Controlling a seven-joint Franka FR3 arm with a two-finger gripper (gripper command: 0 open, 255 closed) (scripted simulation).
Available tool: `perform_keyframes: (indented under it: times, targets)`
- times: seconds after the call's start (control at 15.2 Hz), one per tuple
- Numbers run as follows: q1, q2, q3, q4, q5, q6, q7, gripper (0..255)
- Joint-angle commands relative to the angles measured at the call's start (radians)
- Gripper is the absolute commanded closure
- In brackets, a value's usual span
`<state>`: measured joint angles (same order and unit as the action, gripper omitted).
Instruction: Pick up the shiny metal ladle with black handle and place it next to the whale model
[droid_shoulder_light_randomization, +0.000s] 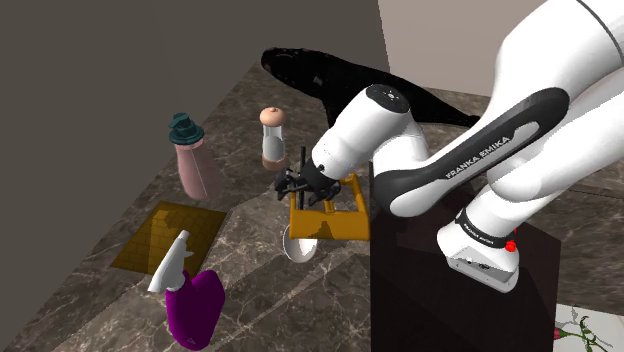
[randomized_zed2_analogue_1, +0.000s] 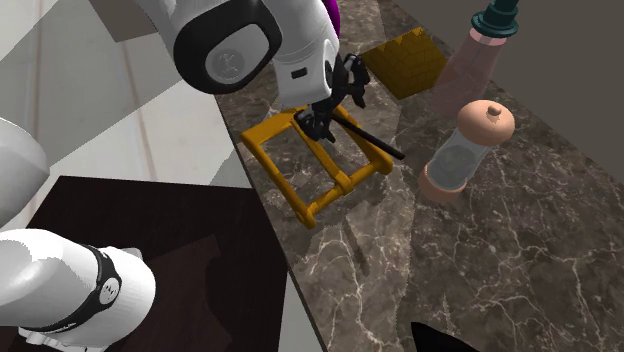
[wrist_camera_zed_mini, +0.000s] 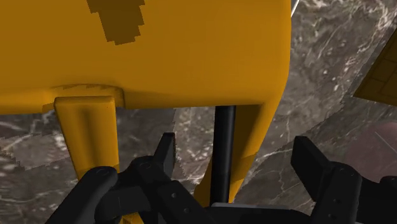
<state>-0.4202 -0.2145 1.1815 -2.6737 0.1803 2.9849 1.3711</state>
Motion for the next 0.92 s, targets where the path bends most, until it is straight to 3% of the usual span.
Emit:
perform_keyframes:
  times: [0.0,0.2,0.53,0.86]
  targets:
    - [0.001,0.004,-0.001,-0.010,0.001,-0.002,-0.002,255]
    - [0.022,-0.002,-0.019,-0.010,0.013,-0.008,-0.011,255]
    - [-0.002,0.002,0.007,-0.006,-0.001,-0.006,0.006,255]
    - [0.164,-0.067,-0.150,0.011,0.105,-0.097,-0.078,255]
